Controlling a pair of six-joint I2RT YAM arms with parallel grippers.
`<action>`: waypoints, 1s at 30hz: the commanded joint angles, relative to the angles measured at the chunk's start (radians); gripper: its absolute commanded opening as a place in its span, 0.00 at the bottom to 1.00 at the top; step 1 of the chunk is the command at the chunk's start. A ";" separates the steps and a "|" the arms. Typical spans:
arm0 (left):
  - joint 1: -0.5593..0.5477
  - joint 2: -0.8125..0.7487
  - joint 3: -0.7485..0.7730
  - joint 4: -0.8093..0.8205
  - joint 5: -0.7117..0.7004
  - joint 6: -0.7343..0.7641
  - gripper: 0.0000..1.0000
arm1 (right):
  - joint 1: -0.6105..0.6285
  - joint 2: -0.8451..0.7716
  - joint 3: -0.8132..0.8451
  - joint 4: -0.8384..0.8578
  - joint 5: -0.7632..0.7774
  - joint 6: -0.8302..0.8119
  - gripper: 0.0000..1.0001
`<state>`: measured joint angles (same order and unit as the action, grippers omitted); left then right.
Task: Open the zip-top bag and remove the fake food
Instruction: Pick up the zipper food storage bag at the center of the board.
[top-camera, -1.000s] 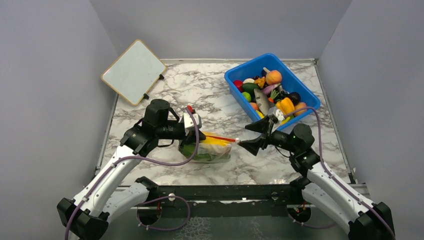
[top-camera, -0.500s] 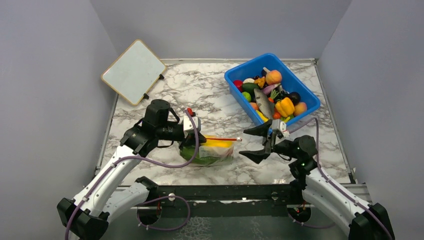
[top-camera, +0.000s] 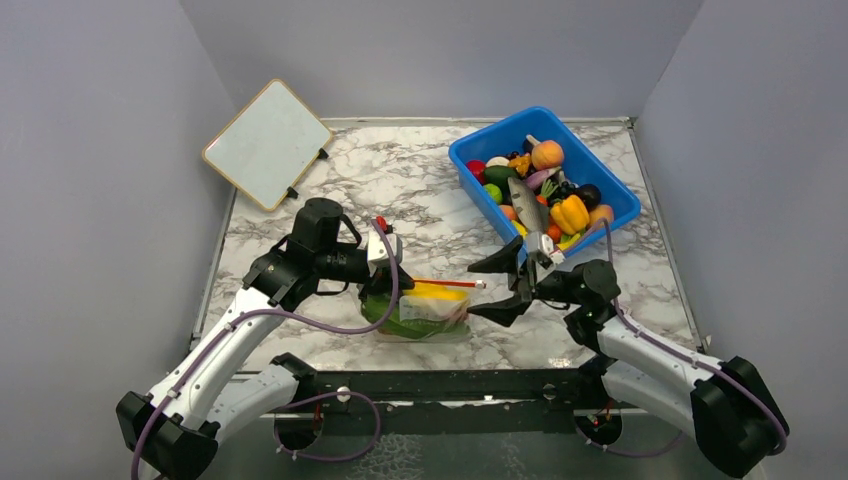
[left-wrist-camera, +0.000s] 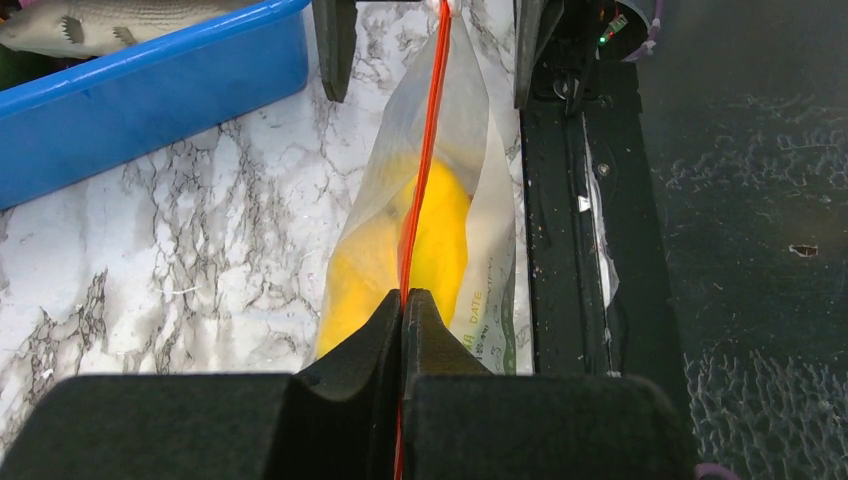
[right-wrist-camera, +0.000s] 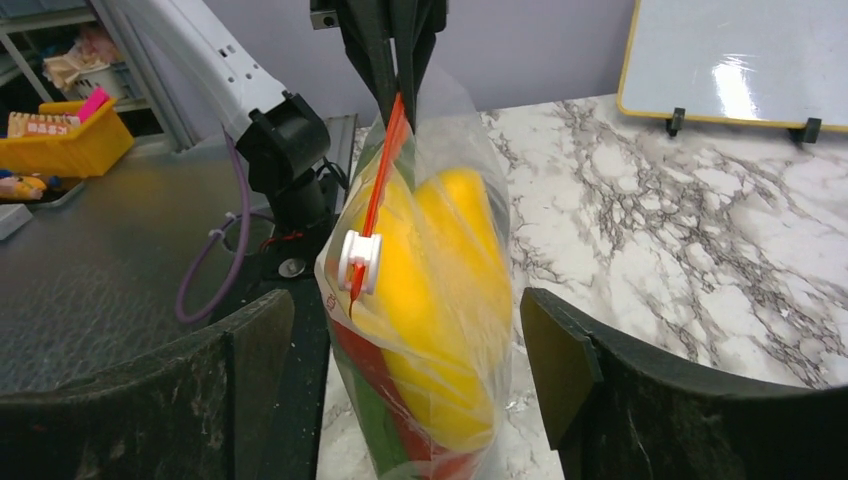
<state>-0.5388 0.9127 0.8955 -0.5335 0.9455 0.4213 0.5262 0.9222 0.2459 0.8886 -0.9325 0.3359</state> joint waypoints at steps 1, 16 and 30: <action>-0.003 -0.009 0.034 0.032 0.058 0.003 0.00 | 0.047 0.042 0.022 0.095 0.060 0.005 0.82; -0.003 -0.023 0.027 0.032 0.018 -0.004 0.00 | 0.075 0.071 -0.042 0.172 0.191 0.072 0.42; -0.003 -0.016 0.030 0.032 0.026 0.002 0.00 | 0.075 -0.017 -0.068 0.082 0.231 0.073 0.14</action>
<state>-0.5388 0.9108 0.8955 -0.5331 0.9398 0.4156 0.5961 0.9157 0.1822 0.9886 -0.7334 0.4122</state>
